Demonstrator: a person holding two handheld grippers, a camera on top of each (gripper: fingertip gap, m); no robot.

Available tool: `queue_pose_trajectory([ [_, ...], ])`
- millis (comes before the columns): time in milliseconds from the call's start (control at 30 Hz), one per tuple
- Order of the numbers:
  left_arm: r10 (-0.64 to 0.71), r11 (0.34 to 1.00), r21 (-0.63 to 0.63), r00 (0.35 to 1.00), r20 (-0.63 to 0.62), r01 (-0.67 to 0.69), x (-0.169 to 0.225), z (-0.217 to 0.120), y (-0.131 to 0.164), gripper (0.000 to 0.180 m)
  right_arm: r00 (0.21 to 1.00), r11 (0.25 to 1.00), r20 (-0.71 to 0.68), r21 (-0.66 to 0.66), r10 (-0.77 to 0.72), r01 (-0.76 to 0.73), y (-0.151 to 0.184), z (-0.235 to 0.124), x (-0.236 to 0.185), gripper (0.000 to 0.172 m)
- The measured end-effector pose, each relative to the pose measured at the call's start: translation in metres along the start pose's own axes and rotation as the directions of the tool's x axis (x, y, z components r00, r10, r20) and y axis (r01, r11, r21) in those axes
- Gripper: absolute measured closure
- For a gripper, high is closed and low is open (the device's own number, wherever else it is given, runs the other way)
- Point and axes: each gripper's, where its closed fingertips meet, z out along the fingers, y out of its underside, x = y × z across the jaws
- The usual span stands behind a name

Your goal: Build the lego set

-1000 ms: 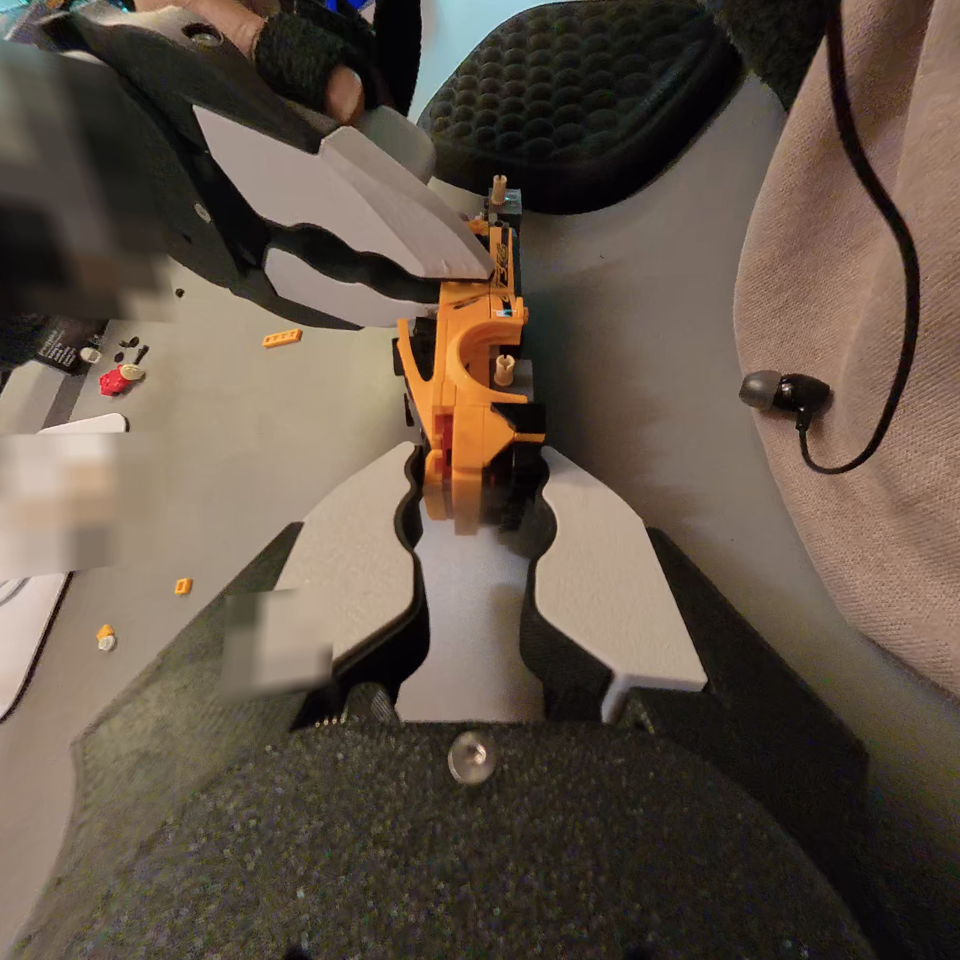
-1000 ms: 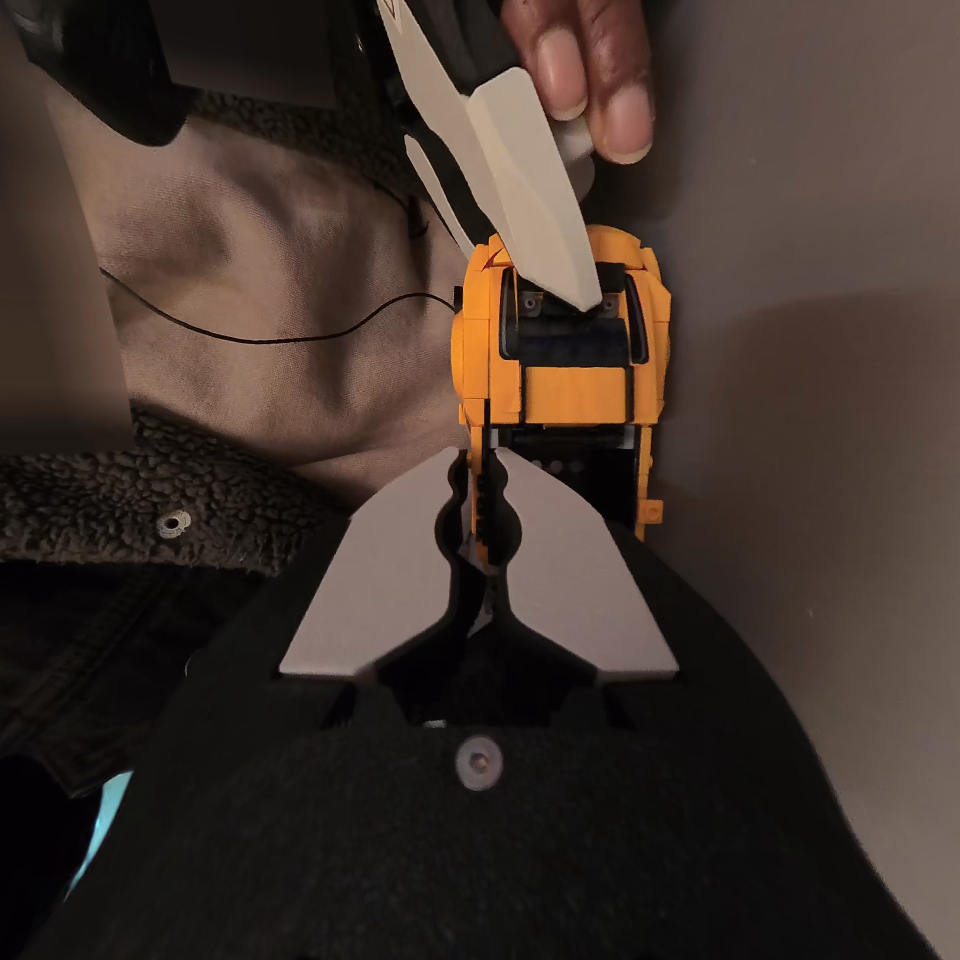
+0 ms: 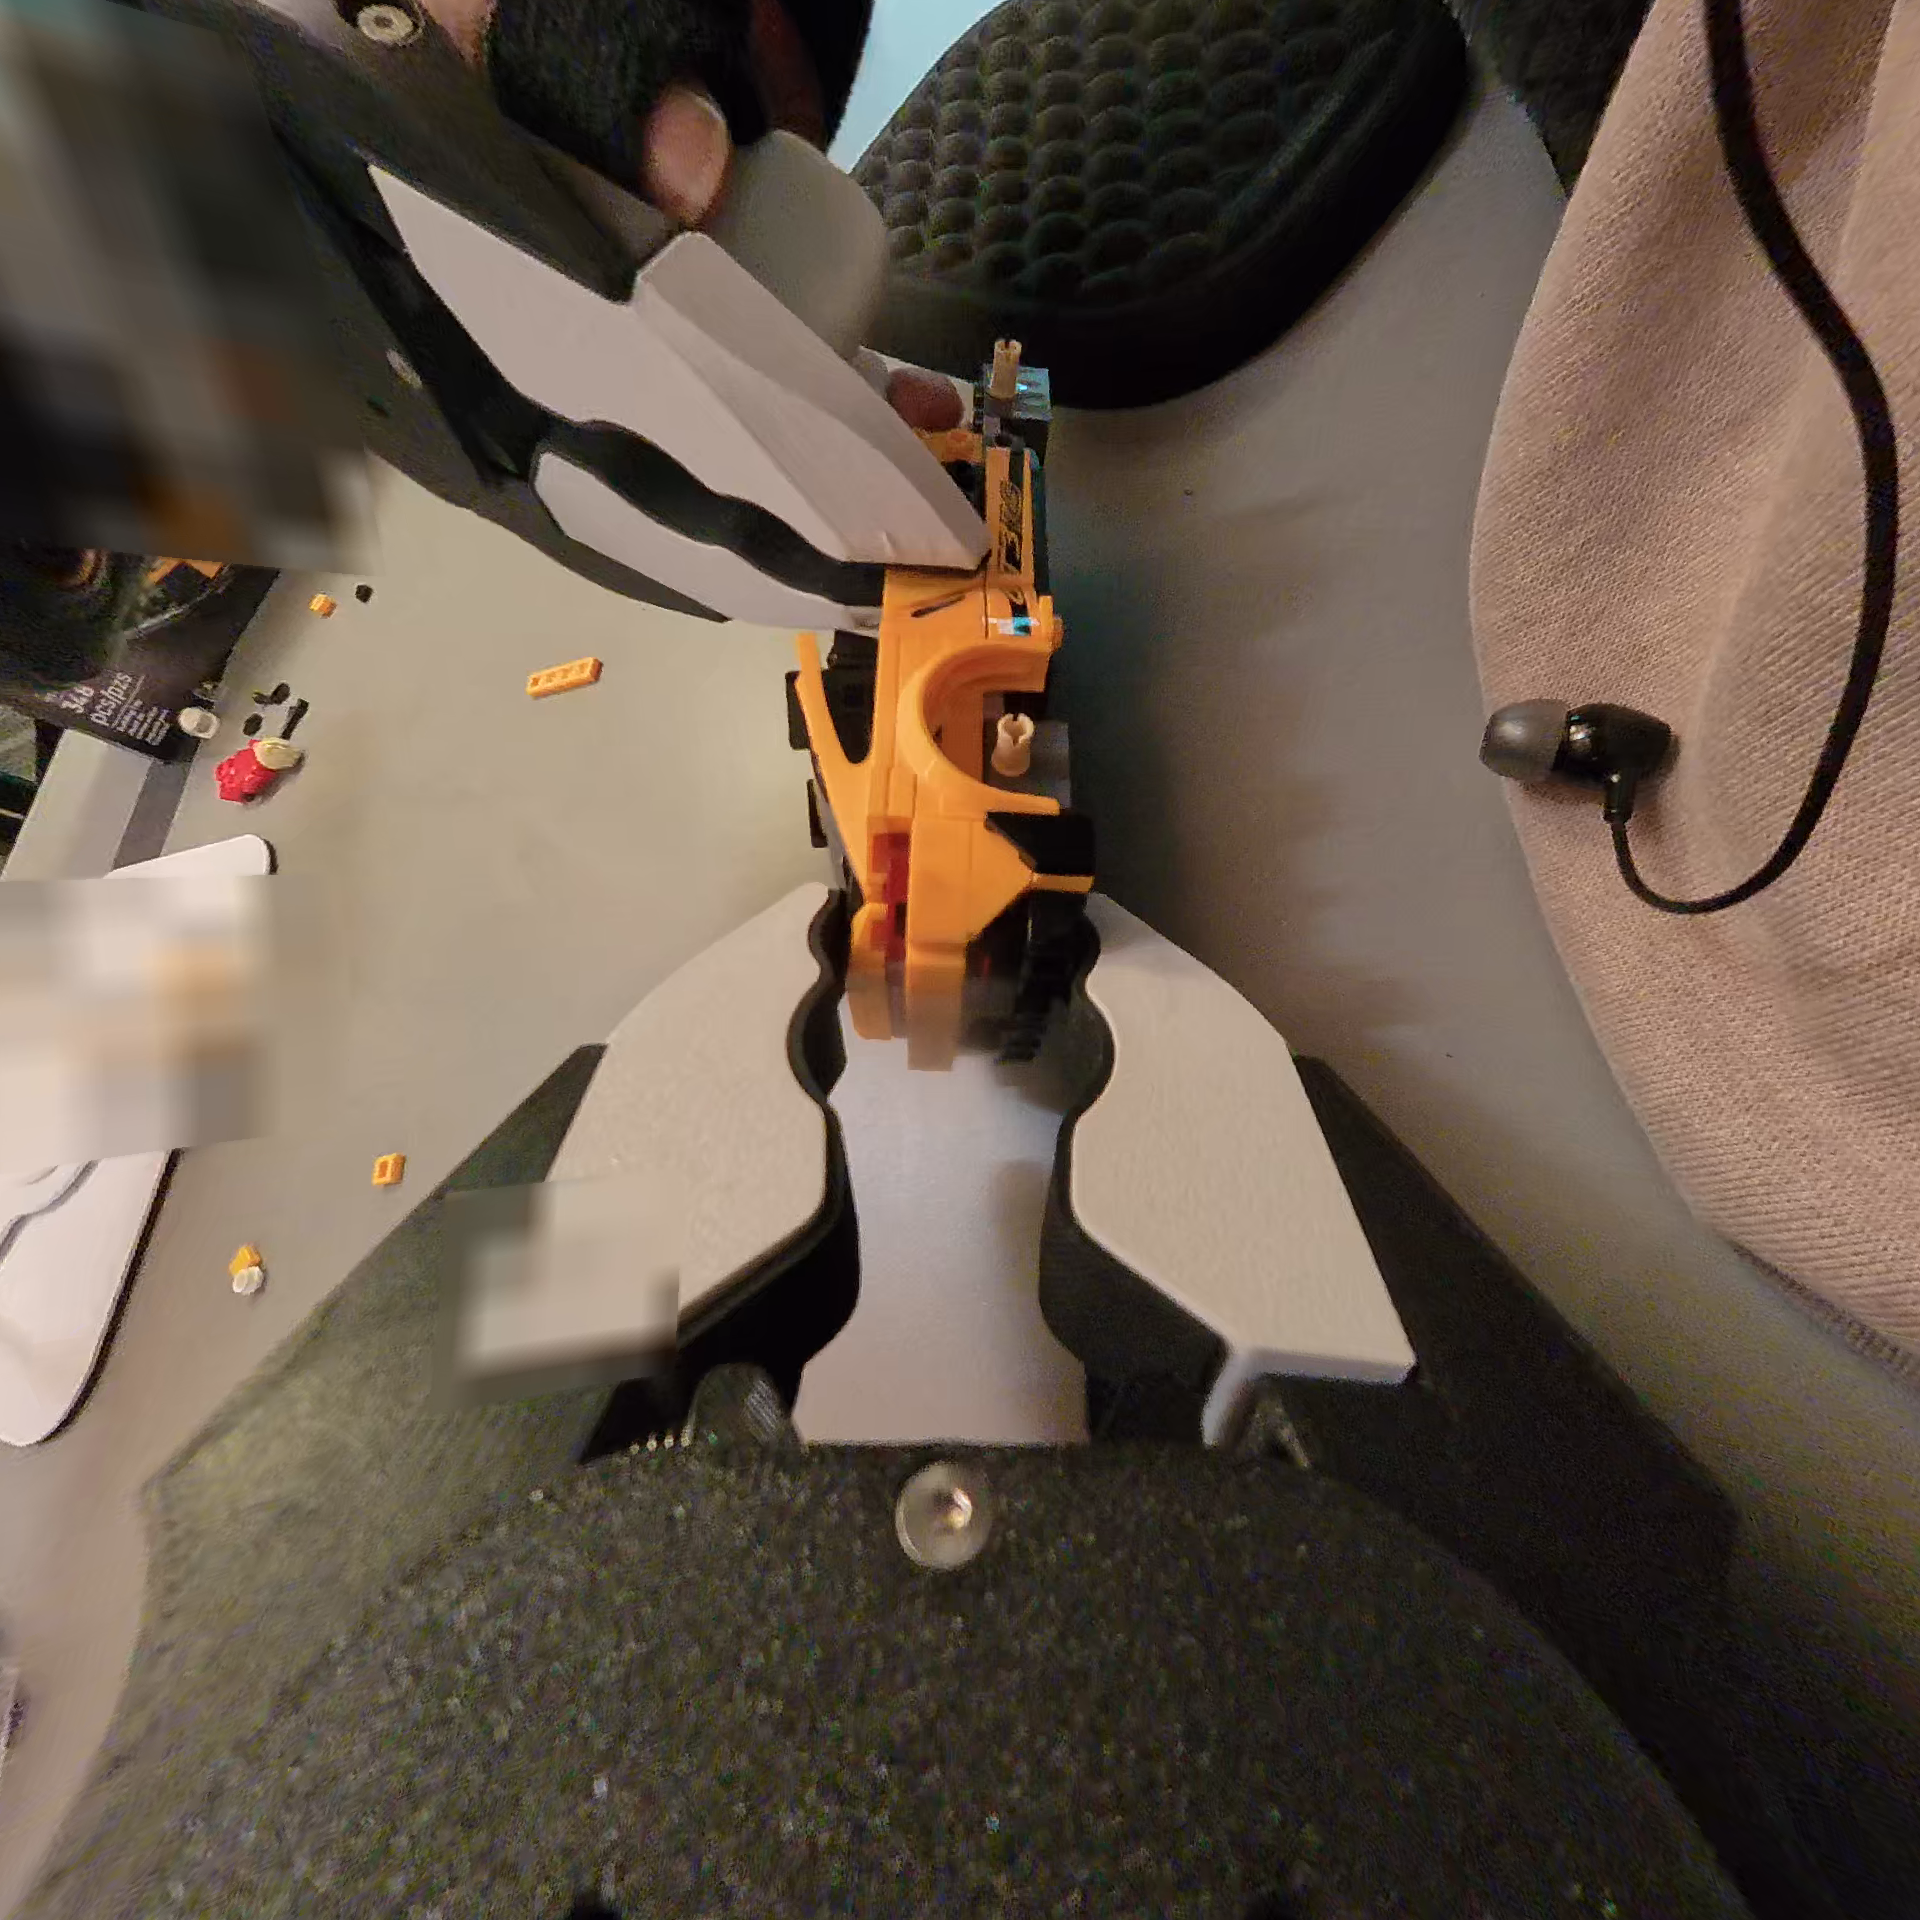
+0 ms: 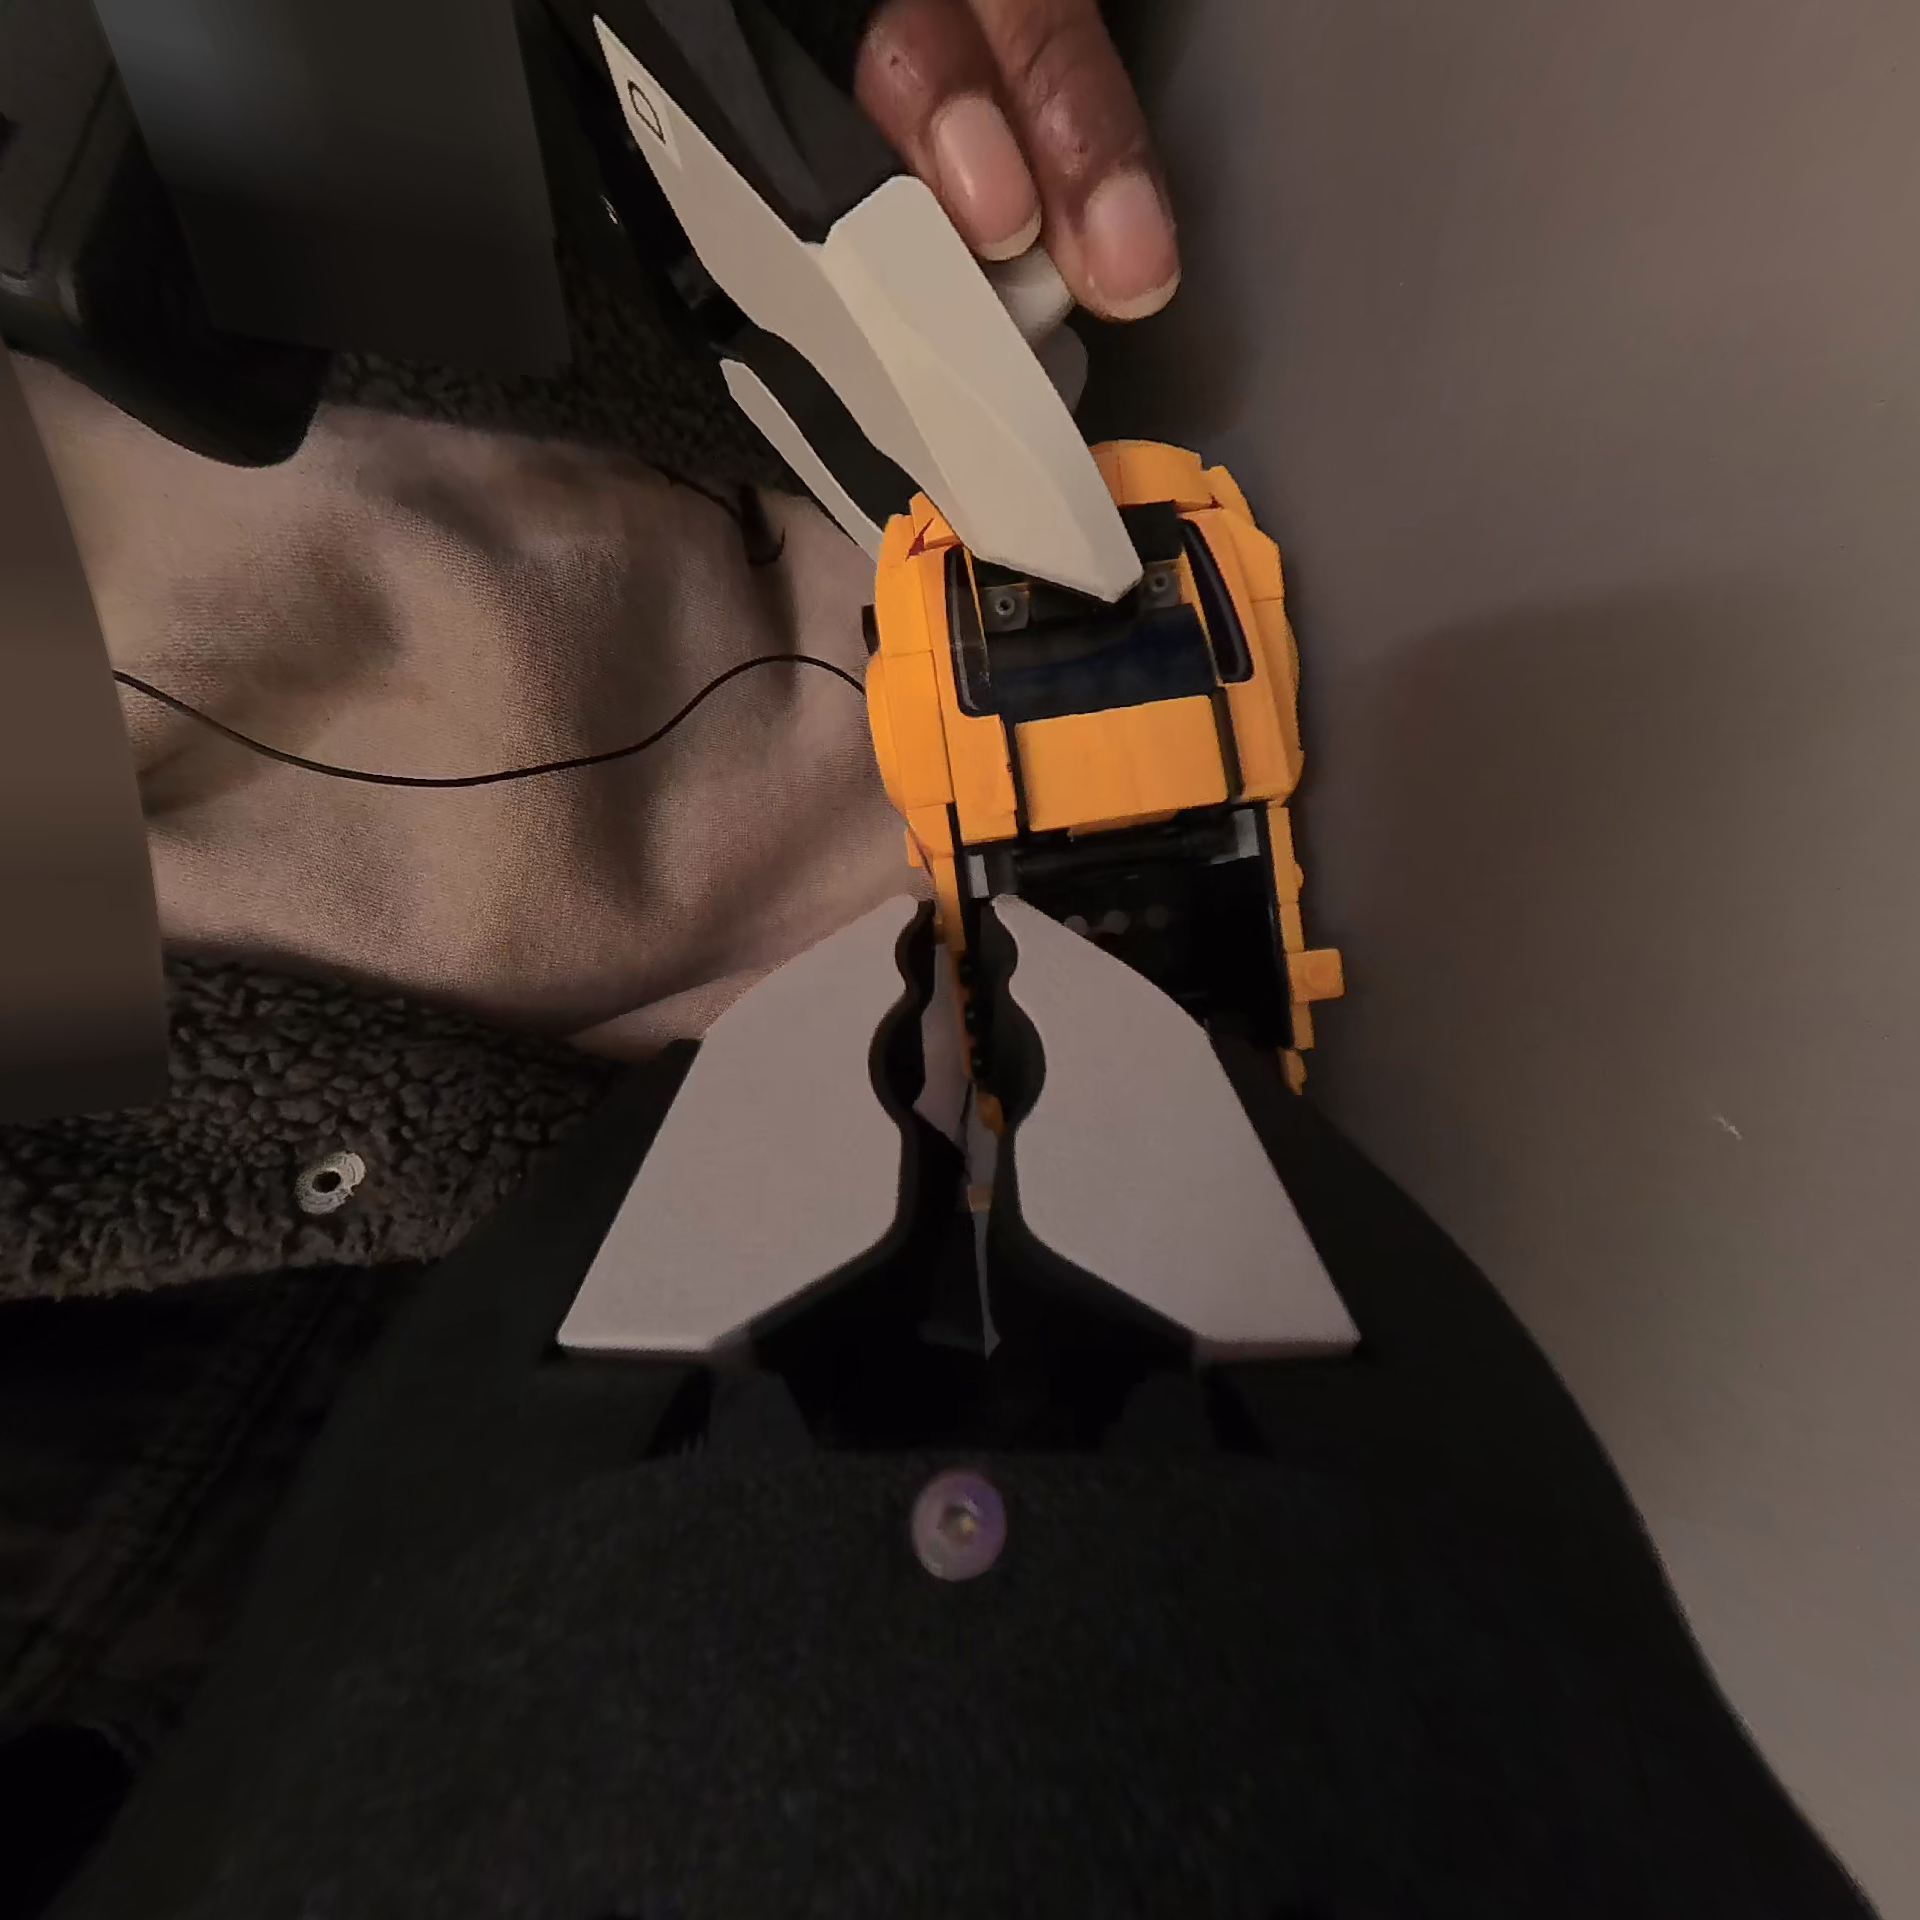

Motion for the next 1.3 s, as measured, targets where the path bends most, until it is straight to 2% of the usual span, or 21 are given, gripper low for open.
queue_pose_trajectory([
  [233,0.002,1.000,0.004,1.000,-0.002,-0.002,-0.001,0.000,0.001,0.141,1.000,1.000,-0.017,0.005,0.019,-0.019,0.000,0.000,0.000,0.164],
  [333,-0.095,0.994,0.046,0.993,-0.067,0.098,-0.001,-0.002,0.000,0.142,0.999,0.999,-0.046,0.049,-0.014,0.016,-0.004,-0.004,-0.001,0.161],
  [367,-0.126,0.989,0.061,0.988,-0.090,0.132,-0.001,-0.003,-0.001,0.141,0.999,0.998,-0.022,0.057,-0.027,0.028,-0.004,-0.006,-0.007,0.152],
  [433,-0.193,0.978,0.058,0.972,-0.134,0.202,-0.001,-0.003,0.001,0.141,0.990,0.990,-0.101,0.089,-0.099,0.108,-0.007,-0.012,-0.006,0.148],
  [500,-0.251,0.964,0.046,0.953,-0.171,0.262,-0.001,-0.003,0.003,0.141,0.942,0.959,-0.245,0.103,-0.231,0.263,-0.010,-0.020,-0.003,0.150],
  [600,-0.329,0.938,0.035,0.920,-0.214,0.344,-0.001,-0.002,0.004,0.141,0.841,0.885,-0.382,0.107,-0.384,0.453,-0.015,-0.023,-0.011,0.151],
  [700,-0.354,0.927,0.035,0.904,-0.241,0.373,-0.001,-0.002,0.003,0.141,0.717,0.831,-0.513,0.014,-0.472,0.556,-0.016,-0.021,-0.005,0.156],
  [767,-0.364,0.923,0.035,0.899,-0.244,0.383,-0.001,-0.002,0.003,0.141,0.687,0.826,-0.533,-0.039,-0.493,0.562,-0.014,-0.015,-0.001,0.159],
  [867,-0.363,0.923,0.037,0.898,-0.248,0.383,-0.001,-0.002,0.002,0.141,0.680,0.837,-0.559,-0.046,-0.474,0.545,-0.018,-0.015,0.005,0.172],
  [933,-0.363,0.923,0.037,0.899,-0.246,0.383,-0.002,-0.002,0.003,0.141,0.692,0.849,-0.552,-0.060,-0.466,0.524,-0.018,-0.015,0.005,0.172],
  [1033,-0.364,0.923,0.035,0.899,-0.244,0.383,-0.002,-0.002,0.003,0.141,0.669,0.848,-0.564,-0.114,-0.485,0.518,-0.018,-0.015,0.006,0.172],
  [1300,-0.349,0.930,0.033,0.907,-0.235,0.367,-0.002,-0.004,0.003,0.141,0.743,0.901,-0.524,-0.127,-0.416,0.415,-0.018,-0.014,0.007,0.172],
])
